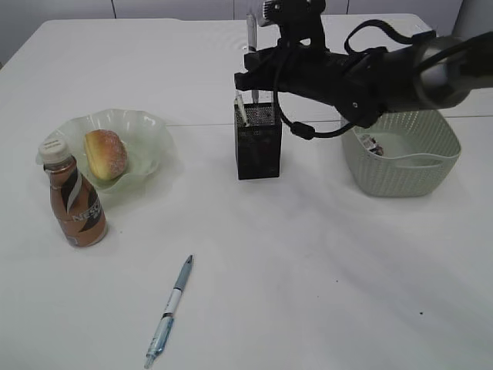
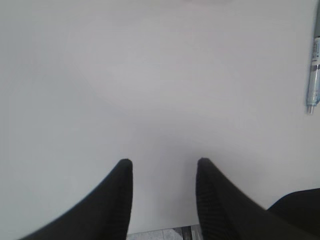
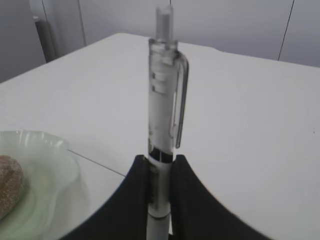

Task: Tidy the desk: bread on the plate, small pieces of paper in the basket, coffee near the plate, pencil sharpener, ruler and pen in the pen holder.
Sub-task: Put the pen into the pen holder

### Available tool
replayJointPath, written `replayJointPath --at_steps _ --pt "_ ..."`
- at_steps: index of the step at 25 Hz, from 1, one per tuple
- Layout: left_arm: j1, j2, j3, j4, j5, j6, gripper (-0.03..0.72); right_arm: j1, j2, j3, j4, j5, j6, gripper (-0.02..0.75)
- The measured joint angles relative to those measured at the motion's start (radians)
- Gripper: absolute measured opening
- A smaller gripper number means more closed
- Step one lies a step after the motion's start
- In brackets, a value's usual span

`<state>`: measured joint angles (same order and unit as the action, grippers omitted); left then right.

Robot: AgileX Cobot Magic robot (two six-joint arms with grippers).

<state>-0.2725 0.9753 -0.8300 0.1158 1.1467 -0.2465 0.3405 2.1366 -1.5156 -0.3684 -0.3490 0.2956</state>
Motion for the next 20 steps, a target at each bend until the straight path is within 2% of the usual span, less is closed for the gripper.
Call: replayJointPath --at_steps 5,12,17,20 --pt "0.0 0.0 0.0 0.0 0.014 0.0 0.307 0.0 0.053 -0.061 0.002 0.082 -0.02 0.079" --pt "0.0 0.0 0.0 0.0 0.019 0.0 0.307 0.0 0.066 -0.068 0.002 0.136 -0.022 0.085" --pt "0.0 0.0 0.0 0.0 0.019 0.0 0.307 0.0 0.066 -0.071 0.002 0.165 -0.023 0.134" --pt "0.0 0.0 0.0 0.0 0.019 0.0 0.307 0.0 0.066 -0.071 0.004 0.19 -0.024 0.21"
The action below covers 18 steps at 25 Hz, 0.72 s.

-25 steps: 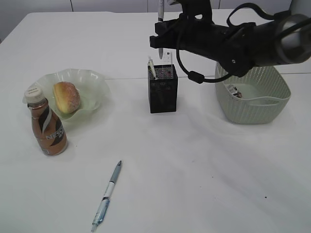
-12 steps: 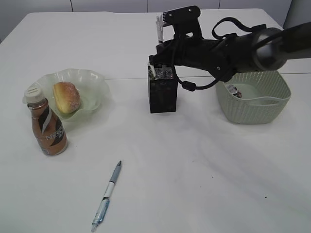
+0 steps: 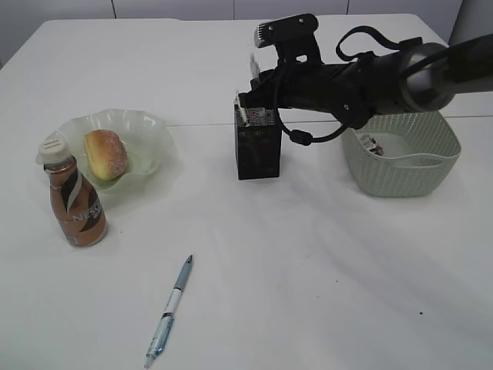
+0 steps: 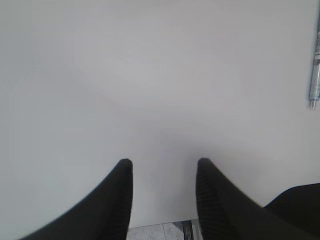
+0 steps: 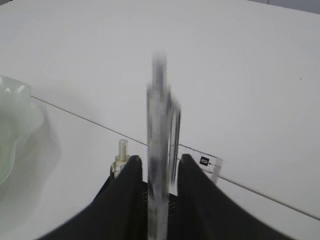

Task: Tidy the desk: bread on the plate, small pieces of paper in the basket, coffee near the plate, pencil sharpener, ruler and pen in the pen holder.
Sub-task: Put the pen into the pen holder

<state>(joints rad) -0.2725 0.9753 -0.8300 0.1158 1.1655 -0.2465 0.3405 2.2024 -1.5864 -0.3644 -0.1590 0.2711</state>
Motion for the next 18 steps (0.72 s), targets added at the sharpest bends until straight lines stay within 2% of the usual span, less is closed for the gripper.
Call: replayJointPath --at_steps 2,5,14,18 --pt "0.0 0.0 0.0 0.0 0.0 0.0 0.307 -0.001 0.0 0.0 0.0 0.005 0.0 0.278" --pt "0.0 0.0 0.0 0.0 0.0 0.0 0.307 -0.001 0.0 -0.001 0.001 0.014 0.004 0.337" --pt "0.0 0.0 0.0 0.0 0.0 0.0 0.307 -0.001 -0.126 -0.002 0.007 0.146 0.059 0.355" --pt "0.0 0.0 0.0 0.0 0.0 0.0 0.307 -0.001 -0.21 -0.003 0.013 0.275 0.123 0.355"
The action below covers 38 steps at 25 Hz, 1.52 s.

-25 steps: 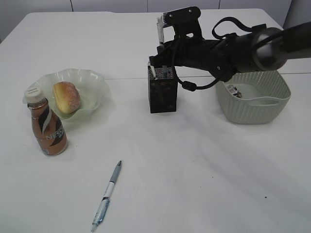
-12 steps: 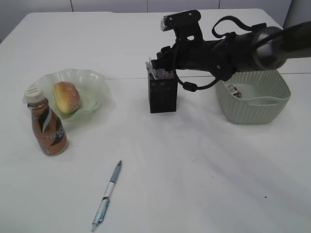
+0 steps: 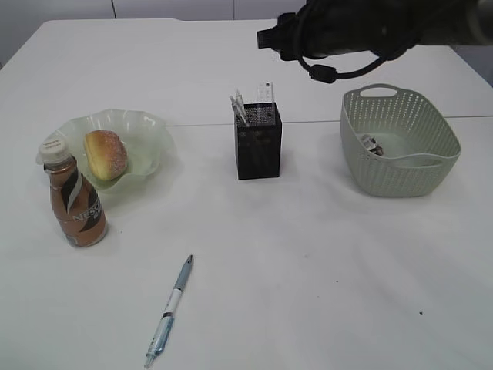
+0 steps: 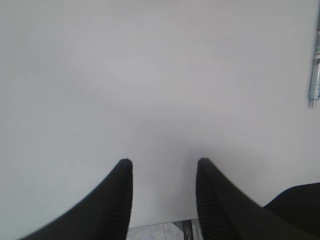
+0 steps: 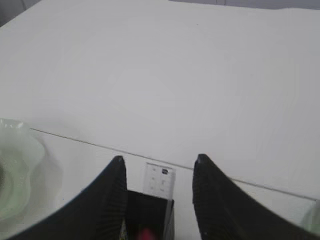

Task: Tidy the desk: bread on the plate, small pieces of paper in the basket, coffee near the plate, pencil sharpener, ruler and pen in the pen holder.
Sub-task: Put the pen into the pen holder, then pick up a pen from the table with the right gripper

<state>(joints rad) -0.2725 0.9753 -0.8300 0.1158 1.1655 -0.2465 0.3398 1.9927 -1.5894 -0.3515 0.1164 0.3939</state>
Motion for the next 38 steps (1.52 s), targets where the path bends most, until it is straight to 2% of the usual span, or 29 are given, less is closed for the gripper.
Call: replayJointPath --at_steps 5,8,12,15,19,21,30,35,38 --pt "0.0 0.0 0.0 0.0 0.001 0.0 0.307 0.0 -0.053 -0.004 0.06 0.317 0.014 0.355" --pt "0.0 0.0 0.0 0.0 0.001 0.0 0.307 0.0 -0.058 -0.033 0.125 0.58 -0.025 0.354" --pt "0.0 0.0 0.0 -0.003 0.001 0.0 0.307 0.0 -0.058 -0.078 0.297 0.869 -0.149 0.323" --pt "0.0 0.0 0.0 -0.008 0.001 0.0 0.307 0.0 -0.061 -0.095 0.466 1.043 -0.238 0.286" --pt "0.0 0.0 0.0 -0.026 0.006 0.0 0.307 0.0 -0.063 -0.097 0.66 1.102 -0.288 0.267" --pt "0.0 0.0 0.0 -0.034 0.013 0.0 0.307 0.007 -0.063 -0.1 0.699 1.104 -0.288 0.266" --pt "0.0 0.0 0.0 -0.038 0.061 0.0 0.307 0.147 -0.063 -0.102 0.626 1.108 -0.203 0.265" --pt "0.0 0.0 0.0 -0.042 0.061 0.013 0.307 0.151 -0.065 -0.102 0.611 1.108 -0.179 0.265" --pt "0.0 0.0 0.0 -0.086 0.061 0.034 0.307 0.151 -0.081 -0.102 0.606 1.108 -0.205 0.265"
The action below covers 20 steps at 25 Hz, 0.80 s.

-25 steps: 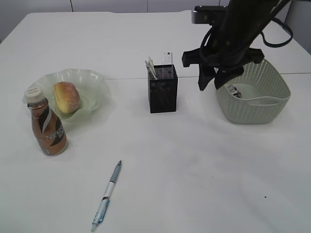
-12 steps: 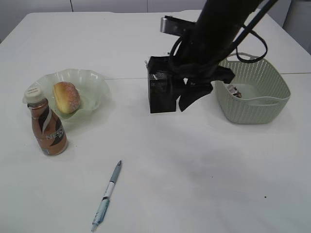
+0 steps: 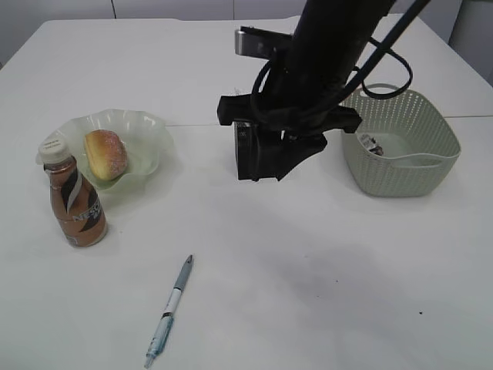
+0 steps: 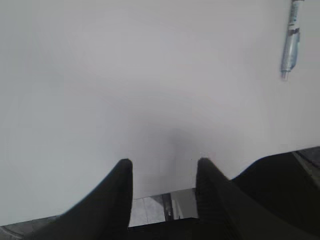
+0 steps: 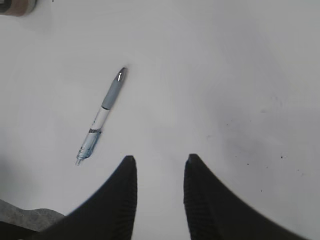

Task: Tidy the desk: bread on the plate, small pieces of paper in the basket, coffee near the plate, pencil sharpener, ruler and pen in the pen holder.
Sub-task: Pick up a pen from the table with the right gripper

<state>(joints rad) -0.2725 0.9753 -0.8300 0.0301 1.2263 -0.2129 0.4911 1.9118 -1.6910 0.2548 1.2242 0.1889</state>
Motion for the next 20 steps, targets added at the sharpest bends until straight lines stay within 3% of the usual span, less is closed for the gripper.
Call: replayJointPath --at_steps 6,12,20 --pt "0.0 0.0 0.0 -0.103 0.002 0.028 0.307 0.0 -0.047 0.0 -0.091 0.002 -0.021 0.265" --pt "0.0 0.0 0.0 -0.122 0.002 0.03 0.307 0.0 -0.054 0.0 -0.103 0.003 -0.025 0.265" --pt "0.0 0.0 0.0 -0.125 0.002 0.03 0.307 0.0 -0.054 0.0 0.04 0.003 -0.015 0.265"
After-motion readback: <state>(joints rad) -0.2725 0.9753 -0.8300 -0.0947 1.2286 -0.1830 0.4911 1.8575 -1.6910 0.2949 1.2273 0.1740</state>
